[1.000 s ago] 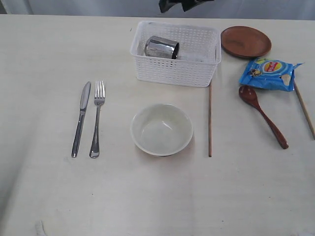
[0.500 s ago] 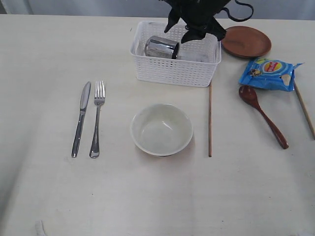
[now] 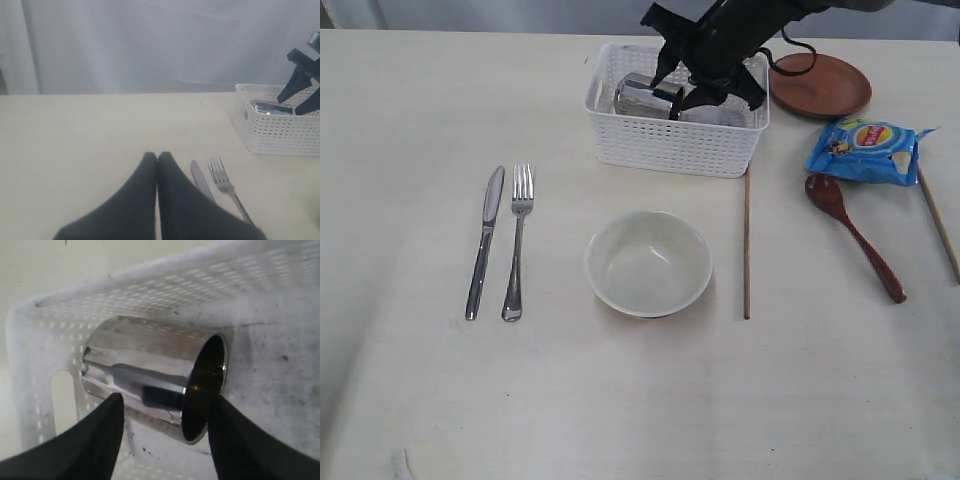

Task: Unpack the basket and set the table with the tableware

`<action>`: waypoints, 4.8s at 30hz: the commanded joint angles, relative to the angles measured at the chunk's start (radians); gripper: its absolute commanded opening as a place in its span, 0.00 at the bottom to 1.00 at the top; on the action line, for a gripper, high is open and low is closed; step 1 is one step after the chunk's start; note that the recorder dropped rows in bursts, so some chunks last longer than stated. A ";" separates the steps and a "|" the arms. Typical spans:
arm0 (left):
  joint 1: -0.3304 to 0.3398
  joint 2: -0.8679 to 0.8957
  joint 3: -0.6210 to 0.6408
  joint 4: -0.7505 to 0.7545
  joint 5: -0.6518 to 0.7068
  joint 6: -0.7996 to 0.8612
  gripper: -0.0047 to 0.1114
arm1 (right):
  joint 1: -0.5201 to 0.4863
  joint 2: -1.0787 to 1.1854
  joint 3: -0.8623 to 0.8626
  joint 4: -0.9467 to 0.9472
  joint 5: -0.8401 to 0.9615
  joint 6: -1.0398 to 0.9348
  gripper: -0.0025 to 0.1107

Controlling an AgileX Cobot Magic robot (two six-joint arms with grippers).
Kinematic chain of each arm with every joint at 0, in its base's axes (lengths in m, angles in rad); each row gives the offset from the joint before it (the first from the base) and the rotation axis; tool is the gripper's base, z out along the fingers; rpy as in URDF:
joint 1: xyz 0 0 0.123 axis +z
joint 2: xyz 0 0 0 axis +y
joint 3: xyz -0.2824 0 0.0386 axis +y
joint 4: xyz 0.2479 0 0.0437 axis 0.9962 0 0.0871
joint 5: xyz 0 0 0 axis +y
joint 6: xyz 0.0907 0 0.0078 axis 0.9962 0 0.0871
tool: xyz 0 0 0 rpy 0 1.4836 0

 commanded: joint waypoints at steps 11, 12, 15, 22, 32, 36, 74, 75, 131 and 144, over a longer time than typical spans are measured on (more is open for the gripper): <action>-0.001 -0.004 0.003 -0.008 -0.011 0.000 0.04 | -0.004 -0.006 -0.003 0.113 -0.079 -0.175 0.02; -0.001 -0.004 0.003 -0.008 -0.011 0.000 0.04 | -0.004 -0.019 -0.003 0.113 -0.078 -0.189 0.02; -0.001 -0.004 0.003 -0.008 -0.011 0.000 0.04 | -0.004 -0.123 -0.003 0.090 -0.065 -0.274 0.02; -0.001 -0.004 0.003 -0.008 -0.011 0.000 0.04 | 0.056 -0.234 -0.135 0.044 0.089 -0.416 0.02; -0.001 -0.004 0.003 -0.008 -0.011 0.000 0.04 | 0.333 -0.030 -0.540 -0.223 0.359 -0.408 0.02; -0.001 -0.004 0.003 -0.008 -0.011 0.000 0.04 | 0.403 0.073 -0.659 -0.326 0.406 -0.364 0.02; -0.001 -0.004 0.003 -0.008 -0.011 0.000 0.04 | 0.449 0.362 -0.875 -0.507 0.341 -0.312 0.02; -0.001 -0.004 0.003 -0.008 -0.011 0.000 0.04 | 0.449 0.365 -0.875 -0.512 0.343 -0.312 0.02; -0.001 -0.004 0.003 -0.007 -0.011 0.000 0.04 | 0.317 0.154 -0.988 -0.048 0.490 -0.564 0.02; -0.001 -0.004 0.003 -0.007 -0.011 0.000 0.04 | 0.378 0.141 -0.896 0.446 0.490 -0.811 0.02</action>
